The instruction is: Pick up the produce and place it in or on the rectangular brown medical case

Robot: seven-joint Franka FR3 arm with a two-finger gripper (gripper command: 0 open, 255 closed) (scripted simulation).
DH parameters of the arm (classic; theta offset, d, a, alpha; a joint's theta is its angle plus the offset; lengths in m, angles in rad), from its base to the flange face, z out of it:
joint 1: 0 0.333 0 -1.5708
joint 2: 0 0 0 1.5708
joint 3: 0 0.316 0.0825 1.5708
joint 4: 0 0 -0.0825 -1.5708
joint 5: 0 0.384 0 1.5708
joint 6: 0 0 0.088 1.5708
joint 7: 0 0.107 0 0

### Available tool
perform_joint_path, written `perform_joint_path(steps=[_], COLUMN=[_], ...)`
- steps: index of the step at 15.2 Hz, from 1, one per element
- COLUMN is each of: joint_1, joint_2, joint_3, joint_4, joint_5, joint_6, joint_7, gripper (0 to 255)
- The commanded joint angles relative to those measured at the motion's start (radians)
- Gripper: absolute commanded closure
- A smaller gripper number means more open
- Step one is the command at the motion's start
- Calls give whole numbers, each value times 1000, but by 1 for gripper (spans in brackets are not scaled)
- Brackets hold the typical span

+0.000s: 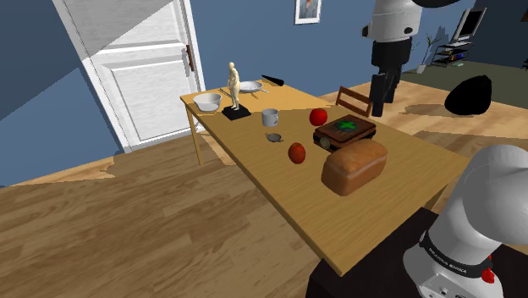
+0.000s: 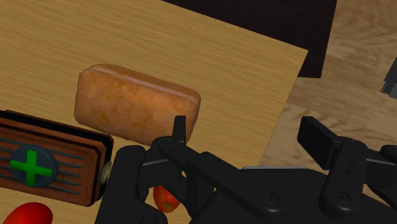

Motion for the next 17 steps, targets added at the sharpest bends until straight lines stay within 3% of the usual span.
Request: perform_joint_path(steps=[1,9,17], joint_1=[0,-16,-20], joint_2=[0,206,478], joint_3=[0,-66,-129], joint_4=[0,-51,-7], joint_5=[0,-9,16], joint_6=[0,291,551], joint_7=[0,-13,-45], gripper=[0,0,0])
